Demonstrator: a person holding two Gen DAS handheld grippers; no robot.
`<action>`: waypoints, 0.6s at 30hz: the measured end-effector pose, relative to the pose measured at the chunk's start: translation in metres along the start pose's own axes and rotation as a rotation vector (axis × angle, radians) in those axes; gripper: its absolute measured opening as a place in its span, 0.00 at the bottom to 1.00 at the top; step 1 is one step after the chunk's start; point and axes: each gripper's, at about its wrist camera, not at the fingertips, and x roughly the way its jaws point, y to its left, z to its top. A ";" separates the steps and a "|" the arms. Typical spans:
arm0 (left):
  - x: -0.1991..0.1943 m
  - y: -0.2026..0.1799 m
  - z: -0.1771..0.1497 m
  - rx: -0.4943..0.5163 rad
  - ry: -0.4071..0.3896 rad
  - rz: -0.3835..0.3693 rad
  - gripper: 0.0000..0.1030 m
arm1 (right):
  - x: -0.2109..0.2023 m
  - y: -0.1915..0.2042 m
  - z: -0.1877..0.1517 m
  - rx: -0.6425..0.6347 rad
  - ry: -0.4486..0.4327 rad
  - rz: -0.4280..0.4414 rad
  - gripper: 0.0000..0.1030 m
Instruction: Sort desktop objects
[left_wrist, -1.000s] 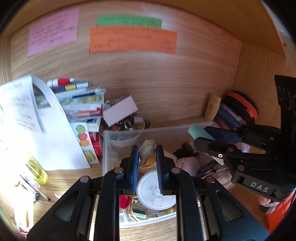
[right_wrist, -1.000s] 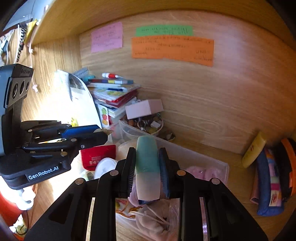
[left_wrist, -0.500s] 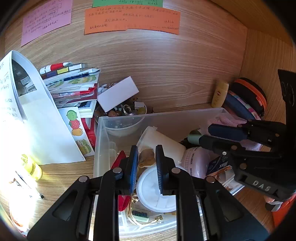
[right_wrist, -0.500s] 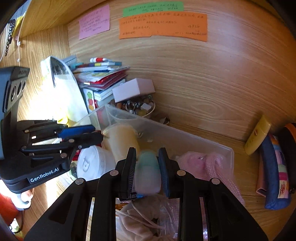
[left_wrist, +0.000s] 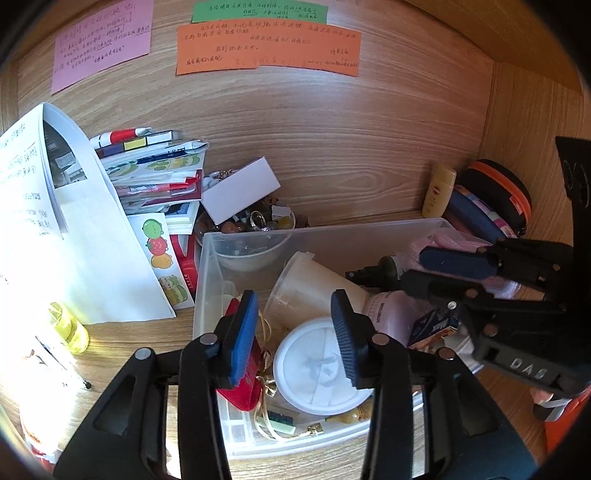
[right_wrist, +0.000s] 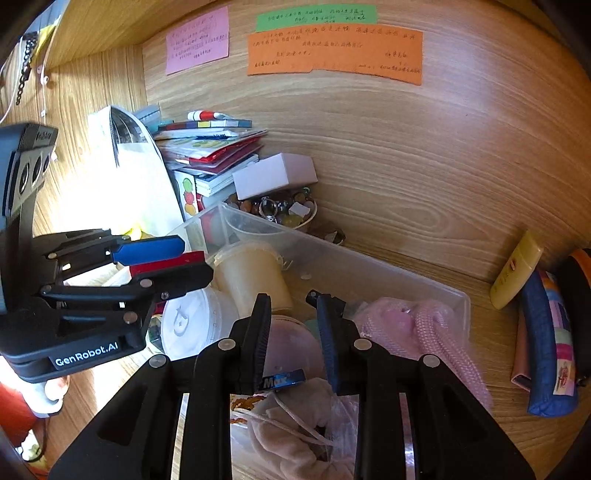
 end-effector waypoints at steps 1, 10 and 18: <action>0.000 0.000 -0.001 0.000 0.002 0.002 0.49 | -0.003 0.000 0.001 -0.001 -0.003 -0.003 0.26; -0.015 -0.006 -0.004 0.005 -0.009 0.009 0.79 | -0.045 0.006 -0.009 -0.033 -0.070 -0.096 0.71; -0.044 -0.016 -0.012 0.028 -0.077 0.086 0.93 | -0.062 0.016 -0.026 -0.081 -0.079 -0.164 0.82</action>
